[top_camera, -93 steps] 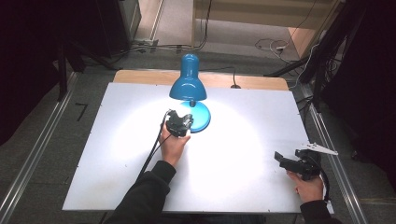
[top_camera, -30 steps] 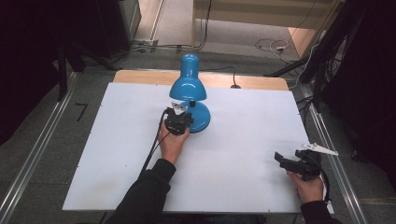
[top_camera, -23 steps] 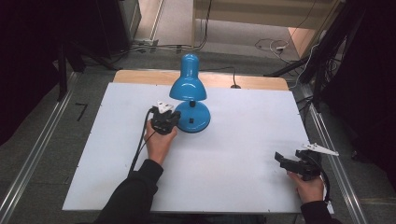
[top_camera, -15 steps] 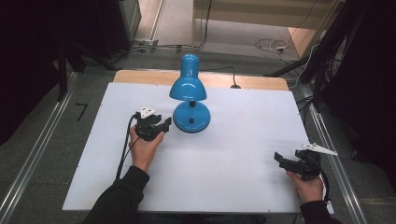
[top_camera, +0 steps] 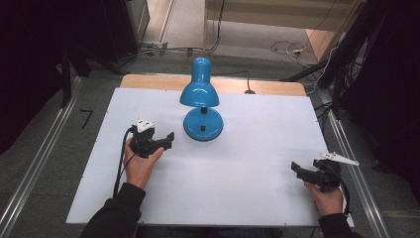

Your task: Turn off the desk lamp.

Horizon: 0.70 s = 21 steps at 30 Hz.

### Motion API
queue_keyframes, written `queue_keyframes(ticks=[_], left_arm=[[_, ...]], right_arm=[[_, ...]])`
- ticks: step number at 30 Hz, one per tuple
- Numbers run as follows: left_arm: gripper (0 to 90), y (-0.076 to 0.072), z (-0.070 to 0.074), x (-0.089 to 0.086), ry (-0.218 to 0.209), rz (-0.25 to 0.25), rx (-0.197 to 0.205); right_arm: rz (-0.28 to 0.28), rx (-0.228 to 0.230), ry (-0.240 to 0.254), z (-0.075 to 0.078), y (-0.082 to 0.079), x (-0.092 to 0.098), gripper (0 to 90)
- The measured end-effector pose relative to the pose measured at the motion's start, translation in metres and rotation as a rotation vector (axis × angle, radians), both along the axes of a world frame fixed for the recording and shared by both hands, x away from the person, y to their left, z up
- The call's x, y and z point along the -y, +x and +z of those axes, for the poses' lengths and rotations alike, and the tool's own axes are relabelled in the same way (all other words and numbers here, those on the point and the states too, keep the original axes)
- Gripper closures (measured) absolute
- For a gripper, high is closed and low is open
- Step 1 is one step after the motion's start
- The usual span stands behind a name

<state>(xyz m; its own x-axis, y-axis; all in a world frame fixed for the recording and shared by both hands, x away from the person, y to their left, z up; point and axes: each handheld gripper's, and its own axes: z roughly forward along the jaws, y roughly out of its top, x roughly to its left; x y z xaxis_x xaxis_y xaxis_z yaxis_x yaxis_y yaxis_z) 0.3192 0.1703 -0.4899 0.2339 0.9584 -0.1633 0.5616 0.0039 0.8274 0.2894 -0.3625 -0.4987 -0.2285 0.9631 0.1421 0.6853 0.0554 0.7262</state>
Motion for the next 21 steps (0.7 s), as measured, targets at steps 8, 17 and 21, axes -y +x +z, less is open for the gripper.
queue_keyframes(ticks=[8,17,21], left_arm=[[20.8,-0.011,0.001,-0.009,0.013,0.017,0.003],[20.8,-0.021,0.000,-0.018,0.012,0.030,0.008],[20.8,-0.025,0.000,-0.021,0.014,0.031,0.006]], right_arm=[[0.002,-0.001,-0.001,-0.001,0.000,0.000,6.4],[0.000,-0.001,0.000,0.000,0.000,0.000,6.4],[0.000,-0.001,-0.001,-0.001,0.000,0.000,6.5]])
